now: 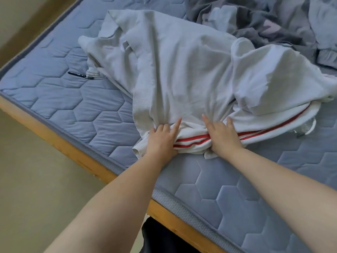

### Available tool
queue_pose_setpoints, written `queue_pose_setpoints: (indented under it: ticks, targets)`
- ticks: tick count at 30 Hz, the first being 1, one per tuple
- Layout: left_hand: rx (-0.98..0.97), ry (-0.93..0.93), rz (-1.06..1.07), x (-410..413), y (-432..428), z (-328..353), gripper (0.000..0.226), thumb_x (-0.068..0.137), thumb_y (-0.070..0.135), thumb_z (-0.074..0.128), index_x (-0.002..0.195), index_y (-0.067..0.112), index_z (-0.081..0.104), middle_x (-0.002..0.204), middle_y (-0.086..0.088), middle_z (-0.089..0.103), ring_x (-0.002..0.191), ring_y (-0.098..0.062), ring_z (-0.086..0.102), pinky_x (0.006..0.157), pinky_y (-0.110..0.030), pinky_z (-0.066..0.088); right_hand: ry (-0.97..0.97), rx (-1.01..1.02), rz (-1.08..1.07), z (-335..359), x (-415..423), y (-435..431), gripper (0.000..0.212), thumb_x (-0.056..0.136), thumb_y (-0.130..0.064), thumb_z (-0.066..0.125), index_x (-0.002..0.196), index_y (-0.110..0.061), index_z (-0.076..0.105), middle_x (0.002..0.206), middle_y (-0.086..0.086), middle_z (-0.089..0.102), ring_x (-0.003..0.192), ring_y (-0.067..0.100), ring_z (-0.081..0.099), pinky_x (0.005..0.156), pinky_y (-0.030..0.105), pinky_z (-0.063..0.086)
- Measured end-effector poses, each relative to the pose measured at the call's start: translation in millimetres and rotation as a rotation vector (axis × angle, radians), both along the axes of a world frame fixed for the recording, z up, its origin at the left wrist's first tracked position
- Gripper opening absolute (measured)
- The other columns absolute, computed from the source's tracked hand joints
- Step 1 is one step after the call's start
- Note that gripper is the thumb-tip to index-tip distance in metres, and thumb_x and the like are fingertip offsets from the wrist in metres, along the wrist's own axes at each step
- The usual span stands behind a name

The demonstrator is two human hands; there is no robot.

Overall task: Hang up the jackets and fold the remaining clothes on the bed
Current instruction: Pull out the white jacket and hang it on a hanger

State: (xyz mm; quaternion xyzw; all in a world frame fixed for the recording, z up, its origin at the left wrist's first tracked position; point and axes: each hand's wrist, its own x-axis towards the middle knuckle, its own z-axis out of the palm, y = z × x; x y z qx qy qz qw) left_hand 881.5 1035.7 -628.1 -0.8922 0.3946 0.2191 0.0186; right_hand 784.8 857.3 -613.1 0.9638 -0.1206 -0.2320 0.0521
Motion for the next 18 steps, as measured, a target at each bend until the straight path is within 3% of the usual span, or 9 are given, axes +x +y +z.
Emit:
queue_pose_setpoints:
  ticks: [3,6,9,12,15,17,18]
  targets:
    - [-0.059,-0.025,0.006,1,0,1,0.09,0.086,0.028,0.055,0.153,0.015,-0.005,0.117,-0.004,0.057,0.108,-0.027,0.053,0.087,-0.034,0.036,-0.117,0.015,-0.007,1,2,0,0.081,0.079,-0.005,0.059,0.15,-0.008,0.021,0.109,0.013,0.063,0.106,0.033,0.055,0.109,0.04,0.026]
    - [-0.08,-0.023,0.016,-1,2,7,0.071,0.087,0.019,0.053,0.149,0.013,0.019,0.113,-0.007,0.06,0.103,-0.03,0.056,0.079,-0.035,0.035,-0.077,0.026,-0.023,13,0,8,0.056,0.08,-0.012,0.062,0.133,-0.011,0.045,0.108,0.011,0.062,0.103,0.031,0.056,0.094,0.035,0.033]
    - [-0.047,0.029,-0.01,-9,9,24,0.039,0.088,0.02,0.054,0.125,0.011,0.048,0.112,-0.009,0.059,0.102,-0.031,0.056,0.077,-0.035,0.036,-0.053,0.03,-0.027,36,-4,15,0.034,0.081,-0.008,0.053,0.115,-0.013,0.055,0.108,0.009,0.061,0.104,0.029,0.054,0.089,0.034,0.034]
    - [-0.06,0.092,-0.033,-22,21,48,0.025,0.086,0.025,0.055,0.105,0.009,0.06,0.11,-0.011,0.055,0.105,-0.031,0.052,0.075,-0.034,0.033,0.052,0.046,-0.002,64,-16,25,0.027,0.082,-0.016,0.053,0.108,-0.018,0.059,0.111,0.005,0.06,0.106,0.027,0.055,0.089,0.033,0.035]
    - [-0.097,0.105,-0.089,-37,40,67,0.031,0.08,0.028,0.063,0.107,0.01,0.064,0.14,-0.013,0.041,0.131,-0.032,0.034,0.095,-0.037,0.029,0.163,0.135,0.037,93,-39,42,0.027,0.081,-0.018,0.052,0.107,-0.017,0.061,0.114,0.007,0.057,0.107,0.028,0.054,0.089,0.034,0.037]
    - [-0.08,0.138,-0.157,-47,50,79,0.036,0.079,0.029,0.064,0.111,0.012,0.064,0.156,-0.01,0.023,0.144,-0.03,0.016,0.112,-0.042,0.017,0.204,0.284,-0.061,104,-61,55,0.028,0.079,-0.019,0.057,0.106,-0.013,0.059,0.112,0.008,0.054,0.105,0.03,0.053,0.085,0.033,0.041]
    - [-0.076,0.166,-0.185,-53,53,83,0.037,0.078,0.032,0.062,0.11,0.014,0.065,0.157,-0.008,0.023,0.145,-0.028,0.014,0.115,-0.043,0.014,0.232,0.393,-0.152,110,-71,62,0.028,0.076,-0.018,0.06,0.103,-0.012,0.058,0.108,0.008,0.055,0.102,0.03,0.055,0.08,0.031,0.044]
